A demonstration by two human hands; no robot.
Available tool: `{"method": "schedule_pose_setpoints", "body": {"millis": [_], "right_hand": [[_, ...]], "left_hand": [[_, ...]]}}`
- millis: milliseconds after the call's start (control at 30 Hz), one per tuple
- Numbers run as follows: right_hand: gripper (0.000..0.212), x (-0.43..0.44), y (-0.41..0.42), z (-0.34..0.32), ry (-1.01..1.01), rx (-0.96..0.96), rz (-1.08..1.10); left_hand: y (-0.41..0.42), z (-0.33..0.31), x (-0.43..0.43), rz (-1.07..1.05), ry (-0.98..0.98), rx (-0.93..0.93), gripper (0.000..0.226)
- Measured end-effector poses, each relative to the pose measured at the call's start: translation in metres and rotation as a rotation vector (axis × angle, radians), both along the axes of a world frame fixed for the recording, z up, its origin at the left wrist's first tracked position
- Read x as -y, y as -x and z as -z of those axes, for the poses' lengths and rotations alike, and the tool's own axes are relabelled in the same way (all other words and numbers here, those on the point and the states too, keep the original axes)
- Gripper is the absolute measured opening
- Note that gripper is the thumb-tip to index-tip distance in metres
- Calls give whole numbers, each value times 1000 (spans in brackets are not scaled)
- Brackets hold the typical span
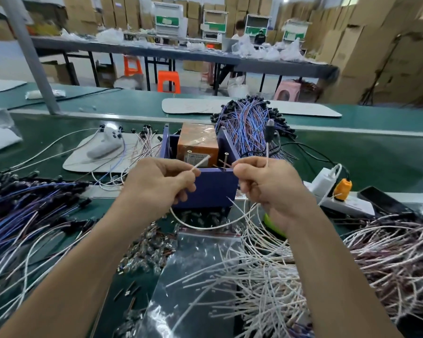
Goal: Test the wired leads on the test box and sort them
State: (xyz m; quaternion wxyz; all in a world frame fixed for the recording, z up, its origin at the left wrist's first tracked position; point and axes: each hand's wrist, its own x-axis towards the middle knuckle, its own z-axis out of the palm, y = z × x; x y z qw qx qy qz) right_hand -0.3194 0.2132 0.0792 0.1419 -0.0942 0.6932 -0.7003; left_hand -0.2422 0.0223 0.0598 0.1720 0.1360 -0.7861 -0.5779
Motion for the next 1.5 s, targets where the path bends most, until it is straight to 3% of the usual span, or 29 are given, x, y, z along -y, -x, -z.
{"method": "schedule_pose_setpoints", "body": {"millis": [267,433,700,1367,1500], "right_hand": [[31,-16,17,4,62,-43,-28],[35,-15,19,14,73,-19,-45],[32,-14,21,18,55,-15,-79],[21,-9,23,30,6,-49,95],[30,-6,23,33,18,-63,168]], "left_hand": [[0,2,15,-58,51,51,13],[-2,0,20,-148,192,68,23],[-4,-2,19,-131,235,55,31],[3,9,24,-238,155,46,24],[2,8,25,-225,150,60,21]]}}
